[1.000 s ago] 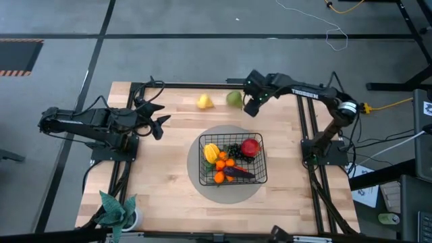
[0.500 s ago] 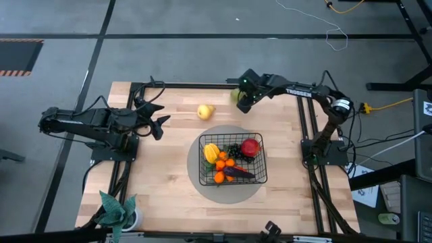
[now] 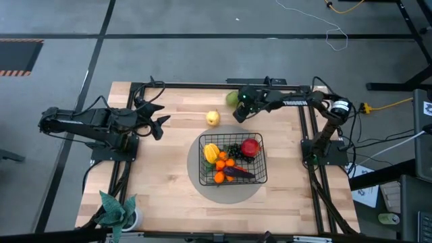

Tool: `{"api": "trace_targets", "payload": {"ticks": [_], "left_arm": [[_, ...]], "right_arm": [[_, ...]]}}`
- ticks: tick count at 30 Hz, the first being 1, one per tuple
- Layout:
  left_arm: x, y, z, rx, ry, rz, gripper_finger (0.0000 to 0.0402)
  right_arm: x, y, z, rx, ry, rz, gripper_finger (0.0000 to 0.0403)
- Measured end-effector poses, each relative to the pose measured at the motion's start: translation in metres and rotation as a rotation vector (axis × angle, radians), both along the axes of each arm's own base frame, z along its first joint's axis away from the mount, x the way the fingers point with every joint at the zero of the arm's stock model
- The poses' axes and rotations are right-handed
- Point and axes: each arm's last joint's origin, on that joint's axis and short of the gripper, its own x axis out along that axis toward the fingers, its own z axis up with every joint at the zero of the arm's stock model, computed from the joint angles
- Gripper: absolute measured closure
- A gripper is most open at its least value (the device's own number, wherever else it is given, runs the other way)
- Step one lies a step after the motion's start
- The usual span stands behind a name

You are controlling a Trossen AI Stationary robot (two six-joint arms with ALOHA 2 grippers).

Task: Build produce basket
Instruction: Put the green pear into the wire basket

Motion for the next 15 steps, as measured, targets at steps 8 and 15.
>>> {"api": "trace_targets", "payload": {"ticks": [8,15], "left_arm": [[0.0001,-0.0001,0.0002,-0.001,-0.003,0.0,0.0184],[0.0002,0.0,0.0003,-0.001,-0.005,0.0,0.0184]], "right_arm": [[-0.0038,0.0072,-0.0109,-0.068,0.02,-0.094,0.027],[-0.0007,0.0053,-0.0086,-0.085,-0.027,-0.123,0.027]]}}
